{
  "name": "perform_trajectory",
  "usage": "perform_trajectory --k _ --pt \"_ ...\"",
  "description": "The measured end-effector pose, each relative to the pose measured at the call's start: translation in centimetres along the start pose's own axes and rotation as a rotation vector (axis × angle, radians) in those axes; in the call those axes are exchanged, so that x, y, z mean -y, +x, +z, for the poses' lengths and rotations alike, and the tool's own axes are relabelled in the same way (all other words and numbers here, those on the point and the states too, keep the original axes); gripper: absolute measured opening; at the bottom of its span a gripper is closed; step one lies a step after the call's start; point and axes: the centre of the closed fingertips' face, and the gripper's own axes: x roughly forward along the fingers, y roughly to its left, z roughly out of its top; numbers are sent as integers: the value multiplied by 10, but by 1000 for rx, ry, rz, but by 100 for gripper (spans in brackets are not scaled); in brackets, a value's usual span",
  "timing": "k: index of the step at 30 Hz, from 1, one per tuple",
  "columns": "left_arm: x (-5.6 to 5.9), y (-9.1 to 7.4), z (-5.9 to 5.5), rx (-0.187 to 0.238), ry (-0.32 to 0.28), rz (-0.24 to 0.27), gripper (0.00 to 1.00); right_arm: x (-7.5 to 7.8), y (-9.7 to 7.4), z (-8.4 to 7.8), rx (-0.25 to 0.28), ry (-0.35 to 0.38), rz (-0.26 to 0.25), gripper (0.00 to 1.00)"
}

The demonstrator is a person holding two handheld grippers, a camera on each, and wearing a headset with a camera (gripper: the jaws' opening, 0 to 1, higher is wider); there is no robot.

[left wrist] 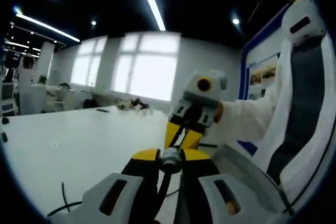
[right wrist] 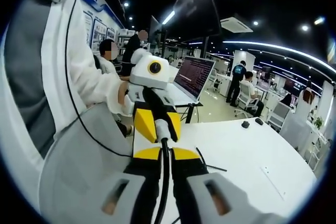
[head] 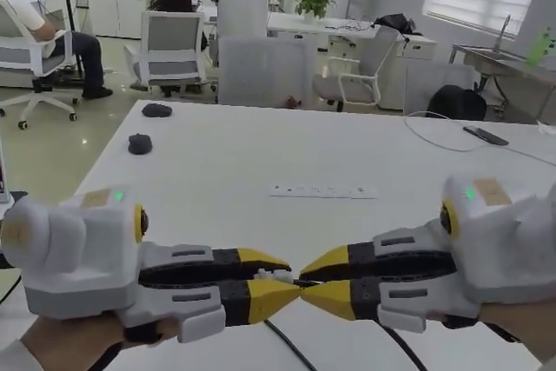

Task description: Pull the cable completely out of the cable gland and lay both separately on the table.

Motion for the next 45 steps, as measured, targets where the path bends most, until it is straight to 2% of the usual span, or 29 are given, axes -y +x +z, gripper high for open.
perform_trajectory --k 10,16,20,29,32,37,42,45 --pt "-2 0 -1 4 -12 -2 17 1 0 -1 9 -9 2 3" --pt "-5 -3 -4 -12 -20 0 17 4 -1 -9 5 1 -1 3" --pt "-9 -7 -4 -2 -42 9 17 8 -4 -17 -6 4 -13 3" --pt "-11 -11 -2 -6 -39 24 17 16 -12 -41 -61 25 -40 3" --pt "-12 -12 -1 0 -42 32 17 20 -17 -53 -97 31 -58 3" --pt "-12 -13 -1 0 -42 38 17 25 -22 -67 -116 55 -79 3" --pt "-13 -15 -1 2 -44 45 16 31 -27 -89 -176 70 -100 3" --pt "-15 -19 1 9 -46 53 16 34 -30 -97 -189 88 -111 3"
